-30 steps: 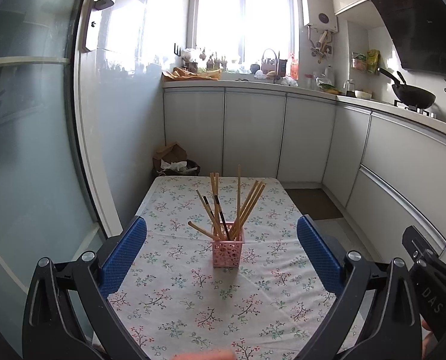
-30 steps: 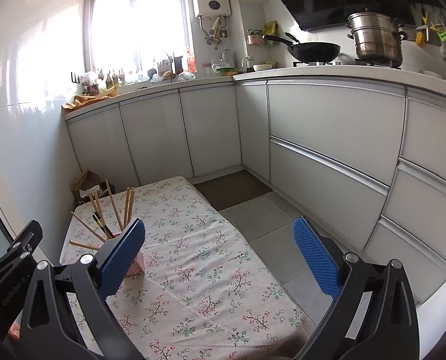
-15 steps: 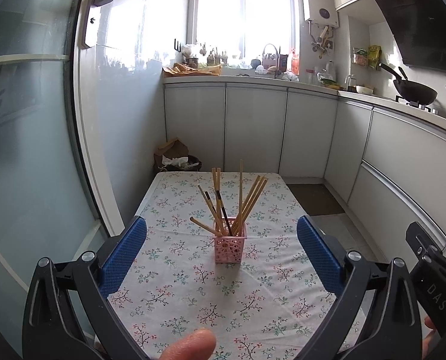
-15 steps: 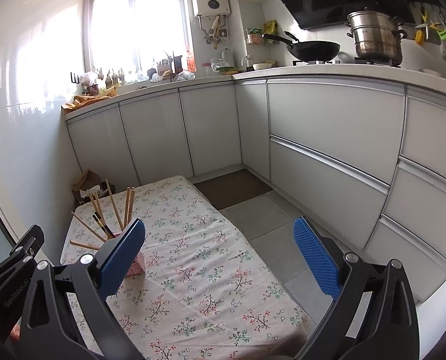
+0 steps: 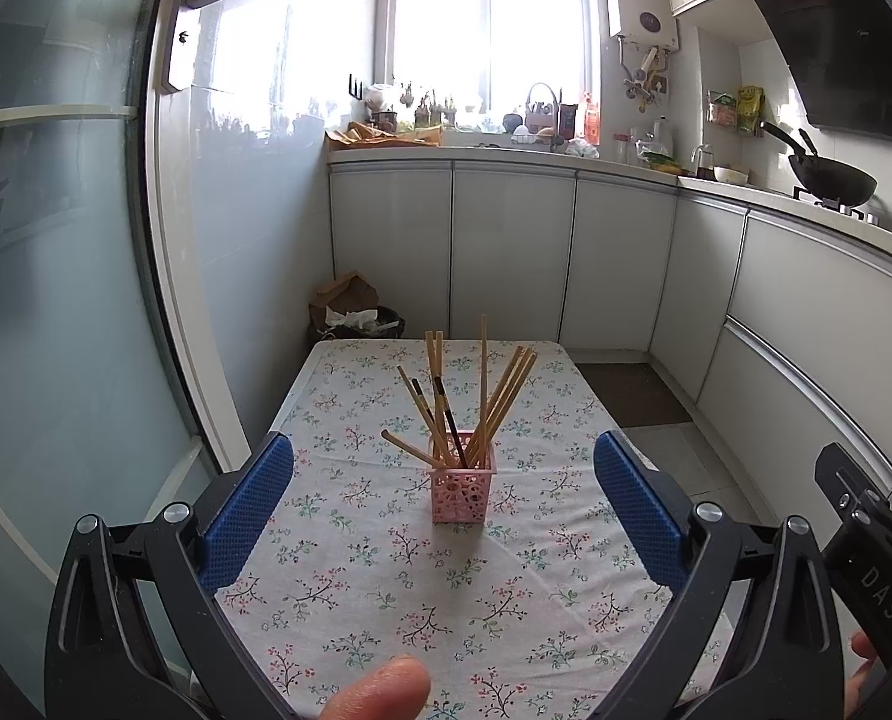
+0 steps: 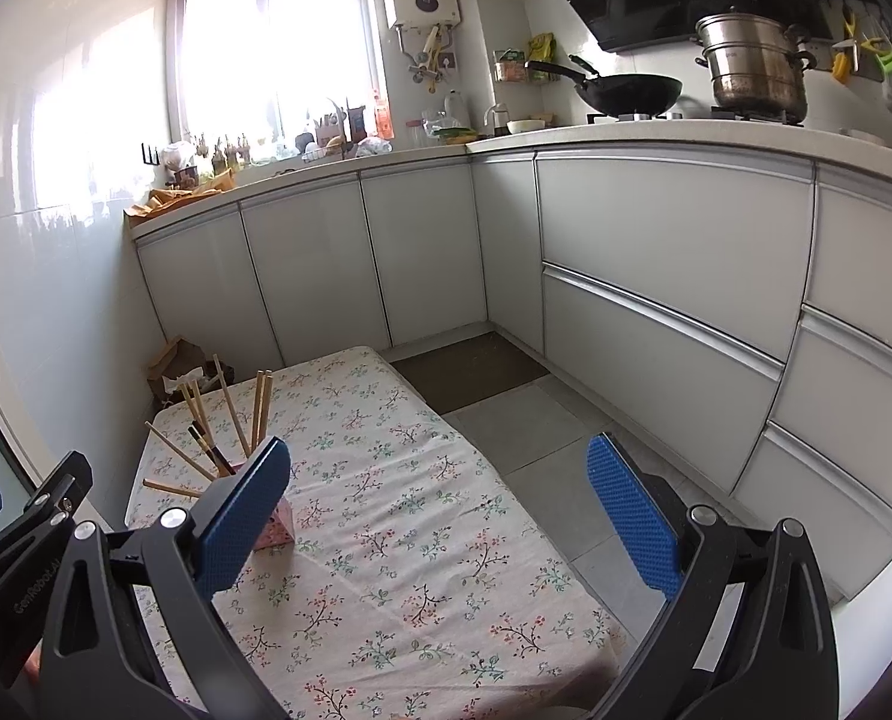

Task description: Organize utensils

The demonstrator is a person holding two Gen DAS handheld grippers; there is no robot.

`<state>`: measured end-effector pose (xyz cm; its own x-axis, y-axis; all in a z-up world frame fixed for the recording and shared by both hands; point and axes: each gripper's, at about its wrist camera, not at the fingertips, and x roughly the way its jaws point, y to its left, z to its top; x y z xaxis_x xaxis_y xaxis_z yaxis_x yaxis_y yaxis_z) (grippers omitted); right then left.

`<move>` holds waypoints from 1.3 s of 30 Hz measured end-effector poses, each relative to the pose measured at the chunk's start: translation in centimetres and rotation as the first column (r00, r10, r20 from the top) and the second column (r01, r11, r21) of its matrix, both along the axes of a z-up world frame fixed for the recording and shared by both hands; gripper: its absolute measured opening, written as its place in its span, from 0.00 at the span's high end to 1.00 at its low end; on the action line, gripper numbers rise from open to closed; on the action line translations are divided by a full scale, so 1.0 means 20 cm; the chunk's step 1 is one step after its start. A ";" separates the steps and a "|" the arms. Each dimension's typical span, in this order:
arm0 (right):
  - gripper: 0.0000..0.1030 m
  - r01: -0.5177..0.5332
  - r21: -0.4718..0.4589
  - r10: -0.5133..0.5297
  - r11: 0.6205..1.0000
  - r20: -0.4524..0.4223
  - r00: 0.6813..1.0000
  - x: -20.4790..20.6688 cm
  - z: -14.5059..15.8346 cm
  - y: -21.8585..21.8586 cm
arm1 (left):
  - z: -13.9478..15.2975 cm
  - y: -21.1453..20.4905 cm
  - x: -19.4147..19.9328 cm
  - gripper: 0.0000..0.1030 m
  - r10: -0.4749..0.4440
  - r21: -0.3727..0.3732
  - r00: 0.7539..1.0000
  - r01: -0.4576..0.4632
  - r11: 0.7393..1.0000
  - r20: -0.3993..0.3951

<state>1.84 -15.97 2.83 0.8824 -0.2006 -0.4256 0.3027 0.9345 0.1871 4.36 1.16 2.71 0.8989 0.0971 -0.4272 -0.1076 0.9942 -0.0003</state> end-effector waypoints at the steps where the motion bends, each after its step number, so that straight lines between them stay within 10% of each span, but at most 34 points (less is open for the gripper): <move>1: 0.06 0.000 -0.001 0.000 1.000 0.000 1.000 0.00 0.00 0.00 | 0.00 0.00 0.00 0.07 -0.001 0.000 1.000 0.001 1.000 -0.002; 39: 0.06 -0.008 -0.001 0.008 1.000 -0.005 1.000 -0.01 0.00 0.01 | -0.01 0.01 0.00 0.07 -0.001 -0.011 1.000 0.001 1.000 0.023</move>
